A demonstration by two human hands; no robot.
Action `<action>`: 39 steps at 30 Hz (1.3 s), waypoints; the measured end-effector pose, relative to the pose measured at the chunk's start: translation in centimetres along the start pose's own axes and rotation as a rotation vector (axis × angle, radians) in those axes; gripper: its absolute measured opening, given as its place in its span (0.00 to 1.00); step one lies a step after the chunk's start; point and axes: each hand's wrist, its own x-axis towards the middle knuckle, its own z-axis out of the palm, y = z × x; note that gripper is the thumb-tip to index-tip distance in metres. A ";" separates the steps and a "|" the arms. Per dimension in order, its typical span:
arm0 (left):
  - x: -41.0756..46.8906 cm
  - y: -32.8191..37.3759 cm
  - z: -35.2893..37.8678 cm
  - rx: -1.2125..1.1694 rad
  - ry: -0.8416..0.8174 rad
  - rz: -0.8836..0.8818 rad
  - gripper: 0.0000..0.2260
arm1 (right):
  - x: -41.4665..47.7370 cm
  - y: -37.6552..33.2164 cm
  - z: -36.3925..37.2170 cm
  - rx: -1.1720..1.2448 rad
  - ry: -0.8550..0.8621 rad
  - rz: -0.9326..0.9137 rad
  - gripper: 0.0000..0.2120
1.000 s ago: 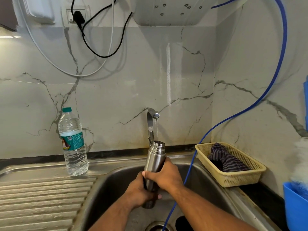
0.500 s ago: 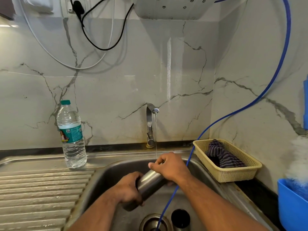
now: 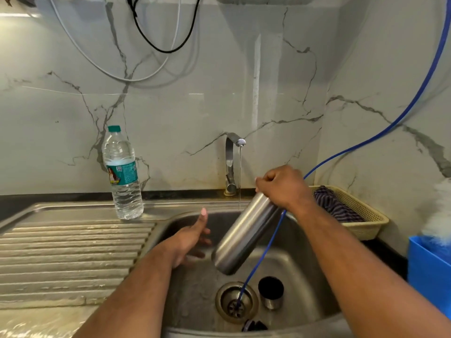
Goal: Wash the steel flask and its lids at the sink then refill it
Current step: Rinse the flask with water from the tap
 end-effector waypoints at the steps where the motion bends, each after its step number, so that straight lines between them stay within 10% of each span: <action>1: 0.0 -0.1 0.6 -0.031 -0.091 -0.097 0.42 | 0.1 0.3 -0.2 0.038 0.062 0.004 0.14; 6: -0.8 1.5 2.6 -0.307 -0.350 -0.274 0.34 | -0.8 0.0 1.7 0.228 0.165 0.010 0.16; 20: 1.9 1.0 2.5 -0.461 -0.135 -0.293 0.23 | -3.2 -3.6 5.0 0.257 0.412 -0.585 0.11; 30: 2.3 -0.3 1.5 -0.339 -0.121 -0.358 0.24 | -3.2 -1.7 5.9 0.198 0.180 -0.253 0.17; 39: 1.1 2.1 -0.8 -0.739 0.114 -0.079 0.21 | -2.1 -0.8 4.7 0.439 0.194 -0.012 0.17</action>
